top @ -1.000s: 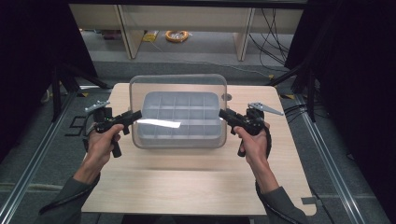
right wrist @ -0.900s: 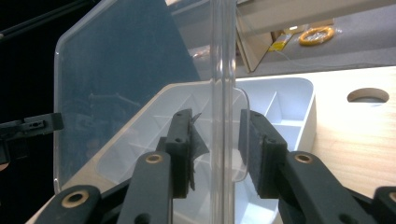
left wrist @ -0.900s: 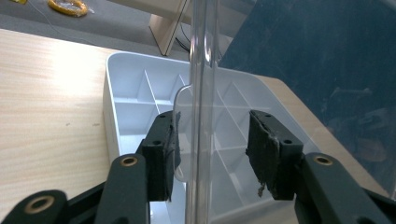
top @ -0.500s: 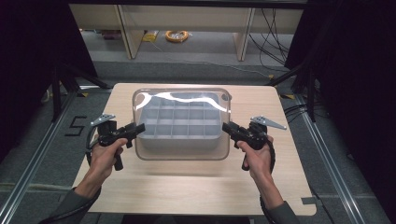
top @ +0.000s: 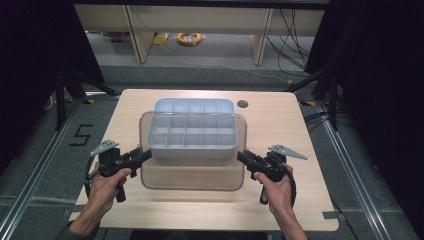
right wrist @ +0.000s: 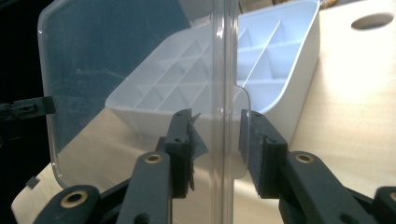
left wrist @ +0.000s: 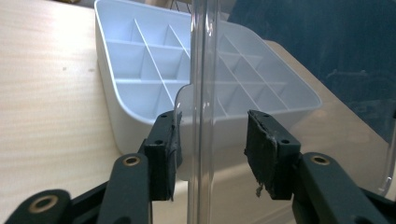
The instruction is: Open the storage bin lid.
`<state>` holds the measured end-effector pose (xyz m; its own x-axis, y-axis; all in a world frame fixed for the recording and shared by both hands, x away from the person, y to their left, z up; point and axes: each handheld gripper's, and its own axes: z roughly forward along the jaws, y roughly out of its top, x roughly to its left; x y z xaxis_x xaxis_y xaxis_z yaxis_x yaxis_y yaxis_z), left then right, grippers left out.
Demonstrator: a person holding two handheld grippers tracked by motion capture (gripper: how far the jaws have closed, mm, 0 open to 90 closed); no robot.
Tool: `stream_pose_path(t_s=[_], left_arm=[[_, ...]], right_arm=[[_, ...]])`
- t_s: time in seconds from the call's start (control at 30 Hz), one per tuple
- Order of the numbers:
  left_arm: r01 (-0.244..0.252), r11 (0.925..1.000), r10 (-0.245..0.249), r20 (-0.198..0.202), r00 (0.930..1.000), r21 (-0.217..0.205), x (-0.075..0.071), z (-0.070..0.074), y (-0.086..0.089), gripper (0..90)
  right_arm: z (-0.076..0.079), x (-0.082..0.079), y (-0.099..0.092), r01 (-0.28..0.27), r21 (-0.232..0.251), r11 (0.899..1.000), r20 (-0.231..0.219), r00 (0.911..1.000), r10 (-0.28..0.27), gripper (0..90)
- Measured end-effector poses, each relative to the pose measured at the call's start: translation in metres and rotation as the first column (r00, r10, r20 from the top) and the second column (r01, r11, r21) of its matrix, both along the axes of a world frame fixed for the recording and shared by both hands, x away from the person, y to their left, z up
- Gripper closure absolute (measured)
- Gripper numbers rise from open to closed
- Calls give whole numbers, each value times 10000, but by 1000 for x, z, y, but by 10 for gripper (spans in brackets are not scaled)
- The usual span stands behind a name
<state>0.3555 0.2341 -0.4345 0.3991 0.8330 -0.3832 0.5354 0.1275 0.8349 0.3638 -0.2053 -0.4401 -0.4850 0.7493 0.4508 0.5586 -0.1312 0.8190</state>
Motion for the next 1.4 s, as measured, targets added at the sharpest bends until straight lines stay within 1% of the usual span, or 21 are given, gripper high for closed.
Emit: stream_pose_path(t_s=[0.07, 0.1, 0.23, 0.27, 0.37, 0.4, 0.5, 0.53, 0.57, 0.6, 0.63, 0.7, 0.9, 0.93, 0.97, 1.0, 1.03, 1.13, 1.2, 1.3, 1.4], left_arm=[[-10, 10000, 9, -121, 9999, -74, -6, -4, 3, 554], [4, 10000, -5, -157, 9999, -69, -9, -6, 3, 554], [11, 10000, -12, -211, 9998, -48, -19, -9, 6, 554], [40, 10000, -41, -194, 9998, -89, -21, -10, 6, 554], [107, 9999, -107, -208, 9997, -11, -26, -12, 6, 554], [134, 9999, -134, -221, 9997, 5, -28, -13, 7, 553], [150, 9998, -153, -415, 9990, -89, -31, -17, 7, 553], [168, 9998, -173, -481, 9987, -110, -32, -20, 7, 553], [182, 9998, -185, -550, 9983, -70, -33, -21, 7, 552], [249, 9996, -256, -521, 9983, -146, -34, -23, 7, 552], [289, 9995, -296, -528, 9982, -151, -34, -23, 8, 553], [328, 9994, -332, -529, 9980, -84, -35, -24, 8, 553], [369, 9993, -372, -777, 9963, -47, -36, -30, 8, 556], [340, 9994, -339, -841, 9959, 1, -36, -31, 7, 556], [367, 9993, -367, -901, 9953, -18, -37, -33, 7, 555], [386, 9993, -383, -943, 9948, 10, -37, -34, 6, 556], [485, 9988, -485, -956, 9942, -22, -37, -35, 6, 556], [555, 9984, -557, -975, 9937, -46, -39, -39, 5, 559], [563, 9984, -546, -1249, 9907, 100, -40, -41, 5, 559], [676, 9977, -678, -1270, 9896, -65, -41, -44, 5, 558], [783, 9969, -780, -1343, 9879, -34, -43, -46, 5, 565]], right_arm=[[-3, -5, 1, -8, 54, 10000, -215, 9998, 9, 658], [-6, -6, 1, -67, -138, 9999, 59, 10000, 68, 659], [-9, -17, 4, -89, 51, 9999, -349, 9993, 90, 662], [-11, -18, 2, -171, -168, 9997, -48, 9998, 170, 662], [-11, -26, 4, -182, 109, 9998, -386, 9991, 186, 663], [-13, -26, 3, -162, -131, 9998, -166, 9997, 160, 664], [-13, -30, 3, -192, -75, 9998, -233, 9995, 190, 667], [-14, -34, 4, -140, 111, 9998, -501, 9986, 146, 669], [-15, -34, 2, -226, -157, 9996, -253, 9994, 222, 669], [-14, -38, 4, -139, 105, 9998, -669, 9977, 146, 669], [-18, -36, 3, -285, -141, 9995, -259, 9993, 281, 670], [-18, -40, 3, -294, 18, 9996, -533, 9981, 295, 670], [-27, -41, 0, -366, -131, 9992, -549, 9978, 358, 674], [-29, -43, 0, -317, -93, 9995, -788, 9964, 309, 674], [-31, -42, -1, -339, -240, 9991, -613, 9976, 324, 674], [-31, -44, 0, -284, -32, 9996, -901, 9955, 280, 674], [-33, -43, 0, -322, -107, 9994, -744, 9967, 313, 674], [-35, -45, -3, -327, -147, 9994, -871, 9957, 313, 673], [-38, -45, -4, -312, -283, 9991, -865, 9958, 287, 673], [-39, -49, -3, -302, -14, 9995, -1307, 9910, 297, 672], [-44, -47, -6, -338, -170, 9993, -1128, 9931, 317, 672]])
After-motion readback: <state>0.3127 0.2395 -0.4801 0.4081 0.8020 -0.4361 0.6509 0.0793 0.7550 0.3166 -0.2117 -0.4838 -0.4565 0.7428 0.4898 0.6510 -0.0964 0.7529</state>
